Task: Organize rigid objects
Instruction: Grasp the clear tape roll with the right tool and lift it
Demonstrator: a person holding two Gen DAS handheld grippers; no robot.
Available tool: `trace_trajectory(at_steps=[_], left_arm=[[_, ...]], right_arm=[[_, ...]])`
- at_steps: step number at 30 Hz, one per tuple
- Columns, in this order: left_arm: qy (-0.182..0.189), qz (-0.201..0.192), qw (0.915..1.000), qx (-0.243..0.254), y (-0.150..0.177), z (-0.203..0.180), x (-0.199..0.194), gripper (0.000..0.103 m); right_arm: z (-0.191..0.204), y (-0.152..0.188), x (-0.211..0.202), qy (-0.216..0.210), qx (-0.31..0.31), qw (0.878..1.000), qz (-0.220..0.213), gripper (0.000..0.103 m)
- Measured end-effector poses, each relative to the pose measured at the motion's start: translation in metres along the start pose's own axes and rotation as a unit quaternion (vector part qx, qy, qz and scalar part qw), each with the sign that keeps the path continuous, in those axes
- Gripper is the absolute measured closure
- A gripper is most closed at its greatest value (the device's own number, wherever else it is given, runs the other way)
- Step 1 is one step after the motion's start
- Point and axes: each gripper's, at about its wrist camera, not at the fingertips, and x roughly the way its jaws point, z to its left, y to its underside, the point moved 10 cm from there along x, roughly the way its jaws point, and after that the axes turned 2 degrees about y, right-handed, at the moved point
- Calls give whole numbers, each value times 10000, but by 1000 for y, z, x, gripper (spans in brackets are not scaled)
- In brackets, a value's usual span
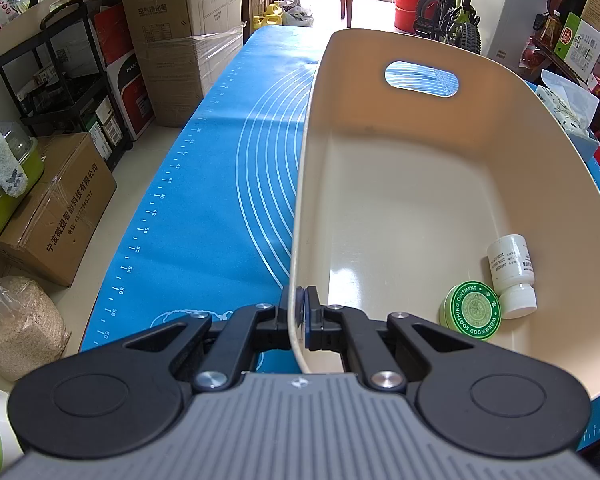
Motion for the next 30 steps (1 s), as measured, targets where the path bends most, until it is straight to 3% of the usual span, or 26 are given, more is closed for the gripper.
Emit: trace_trajectory(at_steps=[17, 30], left_arm=[[1, 0, 10000, -1, 0, 0, 0, 97], [0, -1, 10000, 3, 0, -1, 0, 97]], right_arm=[[-1, -36, -61, 4, -123, 9974, -706, 74], [77, -69, -91, -545, -378, 9893, -1296, 74]])
